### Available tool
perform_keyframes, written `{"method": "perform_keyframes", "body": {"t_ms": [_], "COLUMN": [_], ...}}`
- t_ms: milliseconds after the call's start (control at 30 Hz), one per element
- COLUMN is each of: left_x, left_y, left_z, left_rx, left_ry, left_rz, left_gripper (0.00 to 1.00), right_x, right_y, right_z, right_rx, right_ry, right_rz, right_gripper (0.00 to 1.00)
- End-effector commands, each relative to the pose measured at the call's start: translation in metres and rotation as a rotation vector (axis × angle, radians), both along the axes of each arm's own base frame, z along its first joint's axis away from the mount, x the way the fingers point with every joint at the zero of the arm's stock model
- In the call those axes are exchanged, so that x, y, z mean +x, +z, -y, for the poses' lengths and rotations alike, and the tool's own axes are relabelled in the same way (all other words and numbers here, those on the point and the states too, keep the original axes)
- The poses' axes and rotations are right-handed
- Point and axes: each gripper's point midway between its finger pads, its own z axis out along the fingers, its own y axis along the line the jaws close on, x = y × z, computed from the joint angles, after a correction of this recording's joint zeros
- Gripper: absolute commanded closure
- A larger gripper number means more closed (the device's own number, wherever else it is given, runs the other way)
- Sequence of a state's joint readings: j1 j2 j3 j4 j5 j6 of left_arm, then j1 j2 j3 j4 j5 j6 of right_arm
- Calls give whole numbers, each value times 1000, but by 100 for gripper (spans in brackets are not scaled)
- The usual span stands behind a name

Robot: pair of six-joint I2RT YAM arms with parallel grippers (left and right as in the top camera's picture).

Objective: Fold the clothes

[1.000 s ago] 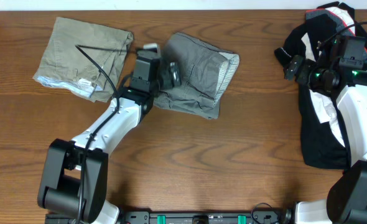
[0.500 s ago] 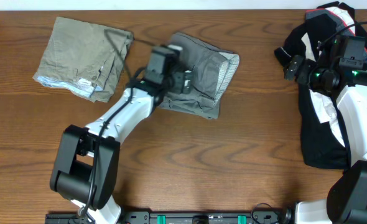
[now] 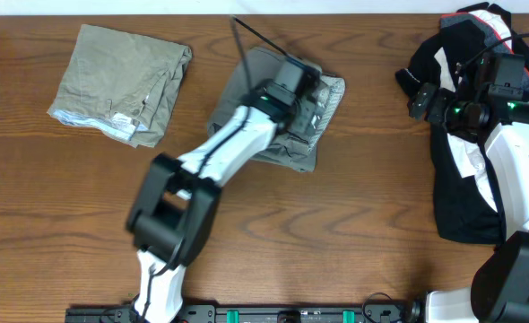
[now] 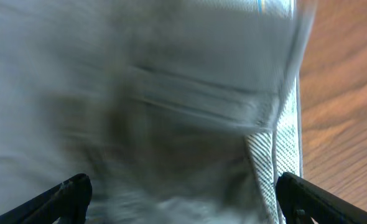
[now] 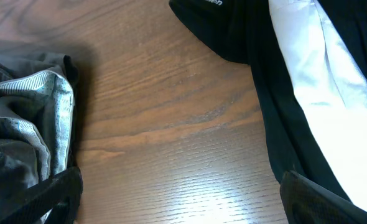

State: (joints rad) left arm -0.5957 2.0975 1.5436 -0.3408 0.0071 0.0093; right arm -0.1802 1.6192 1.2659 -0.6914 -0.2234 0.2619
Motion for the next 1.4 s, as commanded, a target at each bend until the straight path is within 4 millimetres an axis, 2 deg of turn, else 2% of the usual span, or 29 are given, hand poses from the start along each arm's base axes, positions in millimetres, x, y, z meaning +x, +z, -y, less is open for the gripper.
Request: {"method": "perform_keyframes", "body": {"t_ms": [0, 100, 233, 467, 600, 767, 833, 933, 1033, 1067, 1133, 1167, 1267, 1333, 1367], "left_x": [1, -6, -17, -24, -24, -11, -6, -3, -7, -8, -9, -10, -7, -6, -6], "left_y": [4, -1, -19, -57, -60, -59, -63, -77, -98, -104, -112, -113, -111, -111, -110], "left_z": [18, 26, 35, 30, 28, 7, -3, -15, -19, -20, -21, -20, -16, -15, -15], "left_rx": [41, 71, 94, 140, 152, 292, 381, 505, 574, 586, 604, 609, 602, 597, 596], "left_ry": [-26, -39, -66, -66, -63, -48, -73, -133, -212, -226, -251, -261, -260, -258, -257], "left_rz": [42, 48, 18, -46, -49, 32, 63, 79, 57, 51, 45, 45, 63, 70, 71], "left_gripper": [5, 5, 5, 5, 4, 6, 10, 14, 15, 18, 32, 45, 74, 85, 88], "right_x": [-2, -2, -2, -2, -2, -2, -2, -2, -1, -1, -1, -1, -1, -2, -2], "right_y": [-4, -4, -4, -4, -5, -4, -5, -5, -4, -4, -4, -4, -4, -4, -5], "right_z": [2, 2, 2, 3, 3, 3, 3, 3, 3, 3, 4, 4, 4, 4, 4], "right_rx": [-16, -16, -16, -26, -28, -29, -29, -28, -29, -29, -30, -36, -43, -43, -43], "right_ry": [15, 15, 15, 22, 20, 19, 20, 20, 20, 20, 20, 24, 37, 37, 37], "right_rz": [-10, -9, -10, -9, -9, -8, -9, -9, -7, -6, -5, -6, -6, -6, -6], "right_gripper": [1, 1, 1, 1, 1, 1, 1, 1, 1, 1, 1, 1, 1, 1, 1]}}
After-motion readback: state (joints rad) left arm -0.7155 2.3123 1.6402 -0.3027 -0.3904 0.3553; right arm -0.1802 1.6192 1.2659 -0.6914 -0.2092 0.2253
